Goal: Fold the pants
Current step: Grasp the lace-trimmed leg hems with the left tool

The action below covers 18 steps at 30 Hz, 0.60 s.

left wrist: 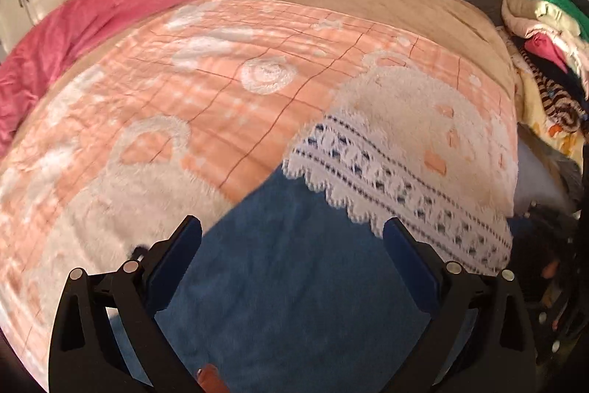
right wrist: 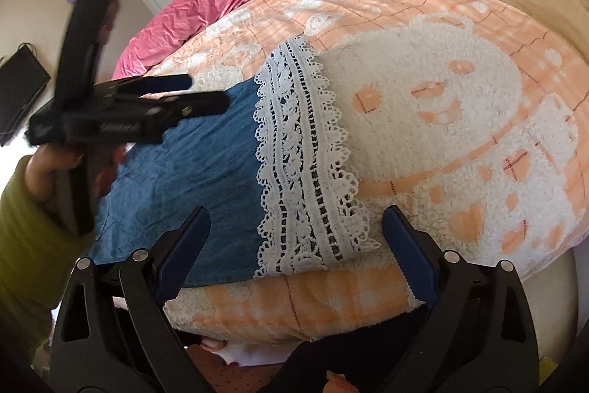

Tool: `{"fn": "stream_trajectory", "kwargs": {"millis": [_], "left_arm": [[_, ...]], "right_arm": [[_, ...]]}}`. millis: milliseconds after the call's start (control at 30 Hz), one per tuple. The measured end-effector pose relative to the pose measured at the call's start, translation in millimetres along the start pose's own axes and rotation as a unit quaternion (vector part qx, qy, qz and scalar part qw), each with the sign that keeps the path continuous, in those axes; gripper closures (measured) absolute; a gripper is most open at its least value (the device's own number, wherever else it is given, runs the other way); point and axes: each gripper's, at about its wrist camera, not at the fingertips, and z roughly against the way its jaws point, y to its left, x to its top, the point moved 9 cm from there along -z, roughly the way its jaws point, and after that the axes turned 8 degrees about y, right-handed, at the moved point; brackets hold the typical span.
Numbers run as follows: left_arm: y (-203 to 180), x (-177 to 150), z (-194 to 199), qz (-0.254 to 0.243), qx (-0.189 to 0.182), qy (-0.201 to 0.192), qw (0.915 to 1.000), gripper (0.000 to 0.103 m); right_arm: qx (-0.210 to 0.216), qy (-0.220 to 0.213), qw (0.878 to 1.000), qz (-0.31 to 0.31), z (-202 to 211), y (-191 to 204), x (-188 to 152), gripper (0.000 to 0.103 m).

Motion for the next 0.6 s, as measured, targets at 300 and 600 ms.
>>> {"fn": "stream_trajectory", "kwargs": {"millis": [300, 600], "left_arm": [[20.0, 22.4, -36.1, -0.008, -0.037, 0.028, 0.9989, 0.005], [-0.5, 26.9, -43.9, -0.058, -0.065, 0.020, 0.9960, 0.037]], "right_arm": [[0.002, -0.008, 1.000, -0.022, -2.9, -5.9, 4.6, 0.035], [0.007, -0.005, 1.000, -0.020, -6.4, -2.6, 5.0, 0.048]]}}
